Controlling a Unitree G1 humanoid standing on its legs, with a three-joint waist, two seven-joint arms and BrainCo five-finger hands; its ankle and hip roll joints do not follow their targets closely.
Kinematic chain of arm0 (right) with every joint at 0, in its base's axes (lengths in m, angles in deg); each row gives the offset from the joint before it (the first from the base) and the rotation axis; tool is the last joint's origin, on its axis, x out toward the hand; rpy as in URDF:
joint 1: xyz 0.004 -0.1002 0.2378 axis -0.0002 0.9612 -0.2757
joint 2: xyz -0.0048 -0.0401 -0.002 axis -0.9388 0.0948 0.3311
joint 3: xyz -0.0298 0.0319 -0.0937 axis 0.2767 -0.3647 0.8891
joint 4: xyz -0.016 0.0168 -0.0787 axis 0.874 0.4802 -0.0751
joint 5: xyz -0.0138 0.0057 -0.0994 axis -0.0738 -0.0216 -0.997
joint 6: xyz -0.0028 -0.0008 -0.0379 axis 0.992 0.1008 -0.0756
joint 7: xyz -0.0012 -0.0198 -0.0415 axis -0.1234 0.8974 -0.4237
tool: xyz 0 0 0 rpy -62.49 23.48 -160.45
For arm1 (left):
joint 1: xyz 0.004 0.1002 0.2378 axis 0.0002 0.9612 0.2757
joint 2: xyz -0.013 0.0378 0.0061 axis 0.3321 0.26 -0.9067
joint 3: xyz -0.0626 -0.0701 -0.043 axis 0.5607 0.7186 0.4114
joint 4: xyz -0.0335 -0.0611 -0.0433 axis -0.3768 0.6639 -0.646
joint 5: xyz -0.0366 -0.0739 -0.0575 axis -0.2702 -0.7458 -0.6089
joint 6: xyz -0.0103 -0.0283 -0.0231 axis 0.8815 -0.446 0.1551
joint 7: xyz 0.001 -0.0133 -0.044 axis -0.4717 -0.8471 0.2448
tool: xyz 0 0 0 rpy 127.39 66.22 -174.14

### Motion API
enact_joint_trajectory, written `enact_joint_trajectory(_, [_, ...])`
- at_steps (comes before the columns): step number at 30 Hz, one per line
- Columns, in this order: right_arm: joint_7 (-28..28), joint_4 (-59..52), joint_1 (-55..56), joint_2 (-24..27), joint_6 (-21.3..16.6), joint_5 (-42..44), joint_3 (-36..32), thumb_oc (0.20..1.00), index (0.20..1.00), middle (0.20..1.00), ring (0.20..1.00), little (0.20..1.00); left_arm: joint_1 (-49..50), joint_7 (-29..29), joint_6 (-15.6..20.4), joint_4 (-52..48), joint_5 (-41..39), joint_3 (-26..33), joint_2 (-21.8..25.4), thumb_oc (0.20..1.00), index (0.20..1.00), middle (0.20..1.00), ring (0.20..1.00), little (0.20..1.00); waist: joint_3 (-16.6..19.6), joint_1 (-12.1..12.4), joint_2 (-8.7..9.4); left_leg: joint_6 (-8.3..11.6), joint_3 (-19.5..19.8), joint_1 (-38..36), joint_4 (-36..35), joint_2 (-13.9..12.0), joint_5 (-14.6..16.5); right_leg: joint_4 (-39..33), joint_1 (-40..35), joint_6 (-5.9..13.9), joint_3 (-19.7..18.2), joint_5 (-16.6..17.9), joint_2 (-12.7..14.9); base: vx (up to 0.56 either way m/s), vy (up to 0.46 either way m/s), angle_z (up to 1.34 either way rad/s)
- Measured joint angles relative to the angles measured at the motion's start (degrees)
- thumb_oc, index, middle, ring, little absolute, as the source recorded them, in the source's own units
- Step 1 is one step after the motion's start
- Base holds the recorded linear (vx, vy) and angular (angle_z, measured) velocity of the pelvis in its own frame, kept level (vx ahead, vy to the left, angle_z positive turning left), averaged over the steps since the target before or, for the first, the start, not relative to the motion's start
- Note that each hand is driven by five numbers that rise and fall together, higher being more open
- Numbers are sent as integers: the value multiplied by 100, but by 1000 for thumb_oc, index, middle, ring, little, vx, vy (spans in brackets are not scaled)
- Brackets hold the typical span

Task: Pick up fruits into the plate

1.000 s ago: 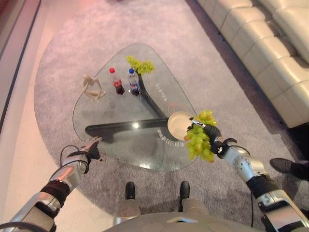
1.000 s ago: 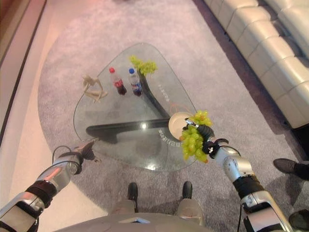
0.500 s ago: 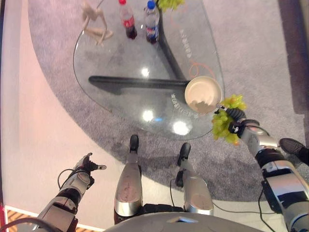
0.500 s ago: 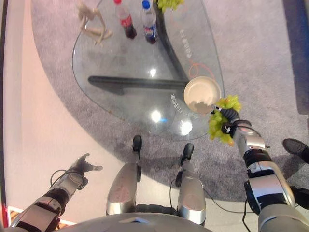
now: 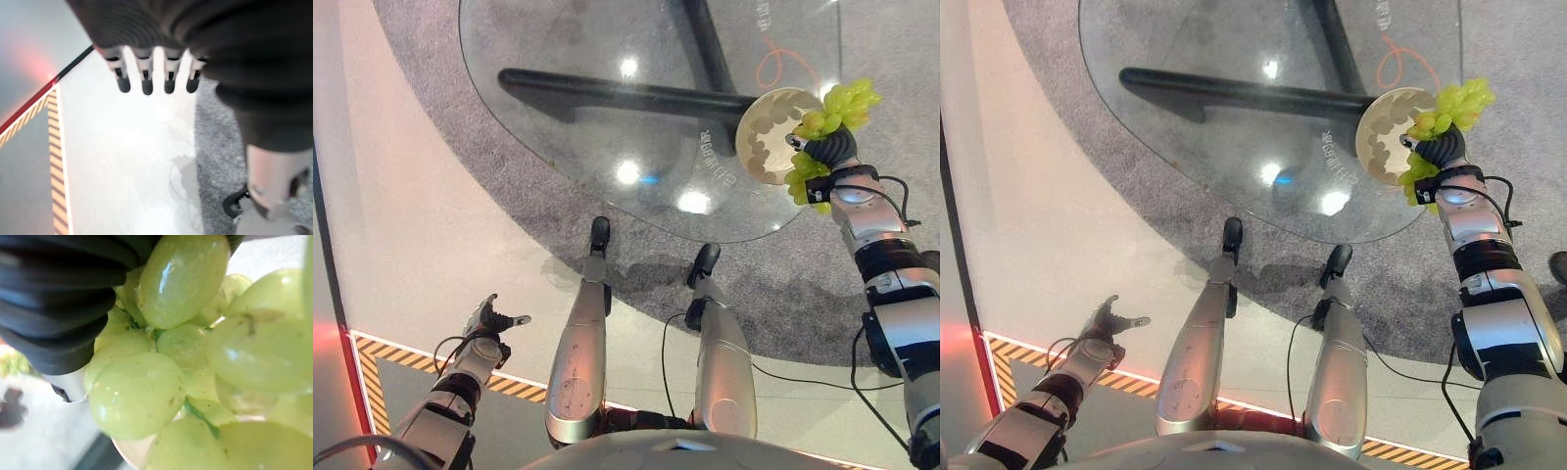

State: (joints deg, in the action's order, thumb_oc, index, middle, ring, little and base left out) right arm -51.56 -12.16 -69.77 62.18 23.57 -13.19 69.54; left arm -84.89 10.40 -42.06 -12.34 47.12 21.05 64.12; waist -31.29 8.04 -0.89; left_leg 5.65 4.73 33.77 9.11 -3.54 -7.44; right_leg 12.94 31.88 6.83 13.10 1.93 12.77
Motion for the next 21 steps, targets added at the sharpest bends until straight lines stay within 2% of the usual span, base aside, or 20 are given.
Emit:
enact_joint_trajectory(3, [37, 461, -158, 1, 3, -360, 140, 200, 200, 200, 200, 200, 5, -36, 90, -66, -165, -9, -4, 1000, 1000, 1000, 1000, 1000, -8, 99, -25, -18, 52, 330, 168, 62, -12, 330, 373, 11, -7, -104, 98, -1, 2, 11])
enact_joint_trajectory(7, [444, 639, -379, 30, -64, -956, 298, 200, 200, 200, 200, 200, 28, -47, 86, -247, -283, -77, 0, 1000, 1000, 1000, 1000, 1000, -46, 157, -97, -34, 142, 752, 361, 95, -27, 580, 773, -1, 15, -134, 138, 15, -14, 7])
enact_joint_trajectory(12, [906, 940, -752, 53, 12, -1085, 382, 216, 216, 216, 216, 216, 42, -12, 81, -247, -371, -119, 0, 1000, 1000, 1000, 1000, 1000, -51, 185, -128, -36, 170, 1021, 461, 106, -42, 784, 1071, -34, 0, -173, 166, 10, 9, 1])
enact_joint_trajectory(13, [1102, 1021, -804, 54, 88, -1083, 378, 1000, 1000, 1000, 1000, 1000, 67, -5, 80, -248, -391, -121, -3, 1000, 1000, 1000, 1000, 1000, -53, 202, -131, -41, 177, 1066, 473, 109, -48, 828, 1127, -44, 6, -186, 175, 35, 50, 3])
enact_joint_trajectory(21, [1747, 1086, -826, 210, 234, -1088, 329, 1000, 1000, 1000, 1000, 1000, 335, 70, 82, -250, -395, -123, -16, 1000, 1000, 1000, 1000, 1000, -64, 231, -174, -55, 138, 1070, 473, 163, -56, 876, 1182, -44, -58, -186, 234, 8, 8, 0])
